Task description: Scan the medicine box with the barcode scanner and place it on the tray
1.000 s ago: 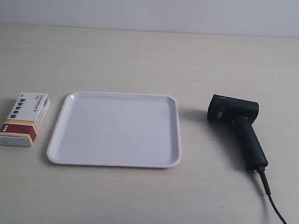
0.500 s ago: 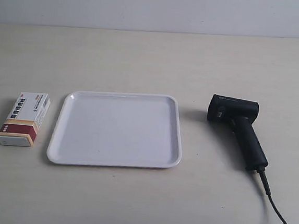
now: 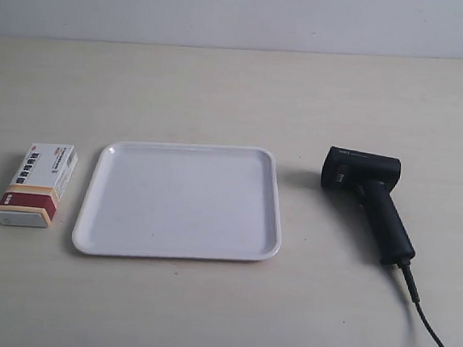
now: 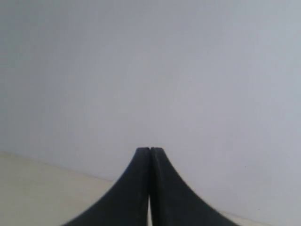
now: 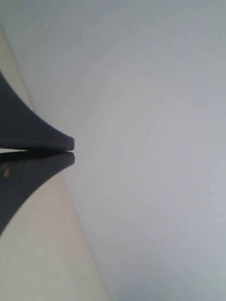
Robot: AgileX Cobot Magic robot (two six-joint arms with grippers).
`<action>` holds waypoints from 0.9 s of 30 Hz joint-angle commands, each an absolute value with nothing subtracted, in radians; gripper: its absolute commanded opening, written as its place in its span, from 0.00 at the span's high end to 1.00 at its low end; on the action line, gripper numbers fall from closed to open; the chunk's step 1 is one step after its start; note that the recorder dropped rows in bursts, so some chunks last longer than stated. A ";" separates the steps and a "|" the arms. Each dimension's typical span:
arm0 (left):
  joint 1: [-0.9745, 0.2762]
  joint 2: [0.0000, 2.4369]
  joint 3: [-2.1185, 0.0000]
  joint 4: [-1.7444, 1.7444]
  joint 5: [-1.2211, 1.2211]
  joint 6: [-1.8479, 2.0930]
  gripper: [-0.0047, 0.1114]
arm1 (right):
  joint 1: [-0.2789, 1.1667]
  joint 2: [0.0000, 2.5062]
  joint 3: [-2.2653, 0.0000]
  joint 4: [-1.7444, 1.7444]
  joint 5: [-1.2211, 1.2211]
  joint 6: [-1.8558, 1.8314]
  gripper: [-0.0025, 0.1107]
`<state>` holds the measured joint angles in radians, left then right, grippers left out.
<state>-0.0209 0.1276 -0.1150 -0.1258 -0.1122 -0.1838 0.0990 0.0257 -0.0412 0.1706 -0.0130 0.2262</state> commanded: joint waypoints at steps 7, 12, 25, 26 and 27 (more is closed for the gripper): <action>-0.049 1.001 -0.453 -0.128 0.122 -0.023 0.96 | 0.093 0.395 -0.098 0.156 -0.052 0.203 0.98; -0.168 1.343 -0.576 -0.128 0.118 0.074 0.81 | 0.093 0.544 -0.098 0.153 -0.105 0.203 0.98; -0.222 1.751 -0.709 -0.124 0.053 0.138 0.07 | 0.093 0.629 -0.098 0.127 -0.152 0.204 0.98; -0.222 1.765 -0.709 -0.124 0.043 0.138 0.07 | 0.093 0.629 -0.098 0.127 -0.152 0.204 0.98; -0.222 1.777 -0.709 -0.124 0.039 0.141 0.07 | 0.093 0.629 -0.098 0.127 -0.152 0.204 0.98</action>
<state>-0.2151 1.7479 -0.7016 -0.1218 0.0792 0.1296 0.0990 0.6255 -0.0922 0.1395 -0.1315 0.2116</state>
